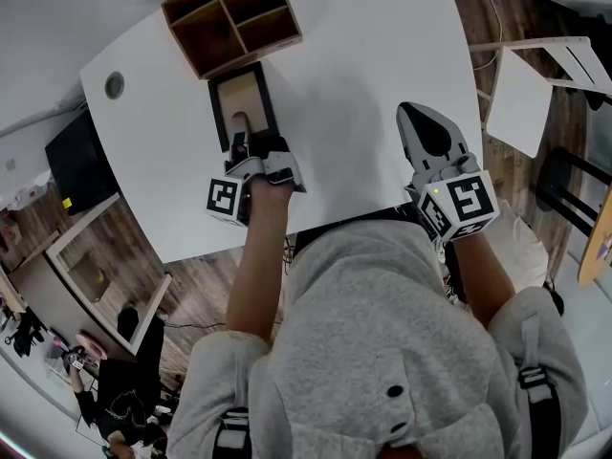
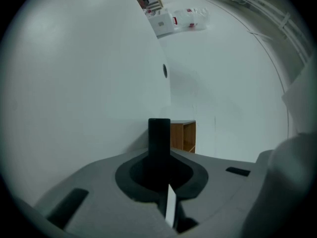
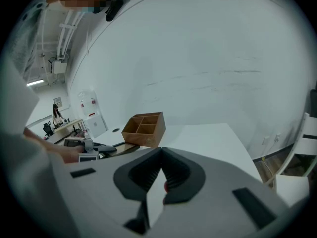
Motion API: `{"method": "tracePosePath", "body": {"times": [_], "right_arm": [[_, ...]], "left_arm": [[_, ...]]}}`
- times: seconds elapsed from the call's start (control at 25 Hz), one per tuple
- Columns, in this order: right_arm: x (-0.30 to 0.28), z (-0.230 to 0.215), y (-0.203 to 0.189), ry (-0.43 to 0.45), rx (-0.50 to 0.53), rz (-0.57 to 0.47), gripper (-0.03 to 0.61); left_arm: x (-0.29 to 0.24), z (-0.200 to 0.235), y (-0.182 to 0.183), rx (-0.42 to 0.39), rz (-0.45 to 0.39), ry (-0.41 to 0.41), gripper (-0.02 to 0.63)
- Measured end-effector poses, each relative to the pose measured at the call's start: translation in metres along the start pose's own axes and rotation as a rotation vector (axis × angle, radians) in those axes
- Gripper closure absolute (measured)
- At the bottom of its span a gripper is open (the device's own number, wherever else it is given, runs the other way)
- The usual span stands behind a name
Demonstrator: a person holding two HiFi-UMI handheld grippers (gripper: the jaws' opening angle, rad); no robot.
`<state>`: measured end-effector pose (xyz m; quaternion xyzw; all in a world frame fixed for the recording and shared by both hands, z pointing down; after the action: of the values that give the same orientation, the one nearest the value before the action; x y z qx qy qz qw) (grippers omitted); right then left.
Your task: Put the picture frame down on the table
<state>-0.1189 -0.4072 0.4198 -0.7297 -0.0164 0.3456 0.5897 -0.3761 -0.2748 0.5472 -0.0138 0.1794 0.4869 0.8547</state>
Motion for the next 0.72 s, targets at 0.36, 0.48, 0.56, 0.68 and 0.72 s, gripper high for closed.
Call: {"method": "tracePosePath", "body": {"times": [0.36,0.48,0.56,0.68,0.72], "right_arm": [[0.004,0.003,0.0,0.004,0.0,-0.016,0.552],[0.007,0.004,0.001,0.004,0.002,-0.023,0.552],[0.009,0.003,0.001,0.001,0.004,-0.026,0.552],[0.012,0.003,0.001,-0.005,0.013,-0.032,0.552],[0.014,0.003,0.001,-0.006,0.015,-0.034,0.552]], "left_arm": [[-0.002,-0.013,-0.029,-0.102,0.245,-0.058,0.311],[0.004,-0.009,-0.037,-0.159,0.347,-0.021,0.277],[0.007,-0.004,-0.044,-0.182,0.425,0.006,0.261],[0.013,0.003,-0.052,-0.235,0.542,0.045,0.24],[0.017,0.005,-0.054,-0.255,0.574,0.057,0.231]]}}
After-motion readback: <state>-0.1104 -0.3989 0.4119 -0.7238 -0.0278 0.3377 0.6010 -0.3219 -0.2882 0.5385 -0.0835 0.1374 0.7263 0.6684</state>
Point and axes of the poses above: the fingertips, and each gripper's own axes: x backward along the fingers, z to its left, y out of its top, the point moved 3 cm from there along x, backward along the fingers, and after that the axes turned 7 degrees about x, right-handed, at the moved point
